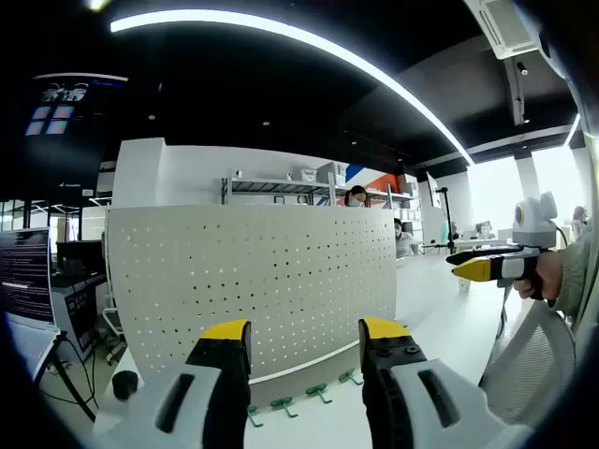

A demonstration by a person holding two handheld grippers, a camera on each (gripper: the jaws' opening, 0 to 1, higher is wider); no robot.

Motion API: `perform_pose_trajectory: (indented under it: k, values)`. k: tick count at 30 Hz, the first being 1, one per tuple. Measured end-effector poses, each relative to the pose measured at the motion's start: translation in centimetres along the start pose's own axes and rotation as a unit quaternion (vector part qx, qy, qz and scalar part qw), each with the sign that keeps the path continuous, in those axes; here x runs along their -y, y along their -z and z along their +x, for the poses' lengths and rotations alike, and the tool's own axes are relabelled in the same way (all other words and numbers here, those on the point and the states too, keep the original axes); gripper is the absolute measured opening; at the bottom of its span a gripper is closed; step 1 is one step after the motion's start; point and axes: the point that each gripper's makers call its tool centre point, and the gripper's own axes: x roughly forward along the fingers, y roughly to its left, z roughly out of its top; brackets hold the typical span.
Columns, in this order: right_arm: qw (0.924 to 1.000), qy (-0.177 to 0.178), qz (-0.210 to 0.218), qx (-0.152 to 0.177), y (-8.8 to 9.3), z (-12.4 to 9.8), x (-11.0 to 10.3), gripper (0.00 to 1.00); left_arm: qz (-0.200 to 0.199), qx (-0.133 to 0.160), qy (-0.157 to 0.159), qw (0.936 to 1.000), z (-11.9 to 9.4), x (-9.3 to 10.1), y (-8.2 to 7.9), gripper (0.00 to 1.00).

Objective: Insert the hook assembly into the mounting plate slot until the hook locks in place.

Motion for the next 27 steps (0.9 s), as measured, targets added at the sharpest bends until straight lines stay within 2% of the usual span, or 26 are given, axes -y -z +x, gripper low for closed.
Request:
perform_pose_trajectory:
  k: [16, 27]
  values:
    - [1.0, -0.005, 0.0, 0.003, -0.35, 0.02, 0.22, 0.53, 0.005, 0.004, 0.003, 1.0, 0.15, 0.53, -0.41, 0.48]
    - [0.9999, -0.012, 0.007, -0.001, 0.18, 0.53, -0.27, 0.53, 0.006, -0.004, 0.0, 1.0, -0.13, 0.36, 0.06, 0.48]
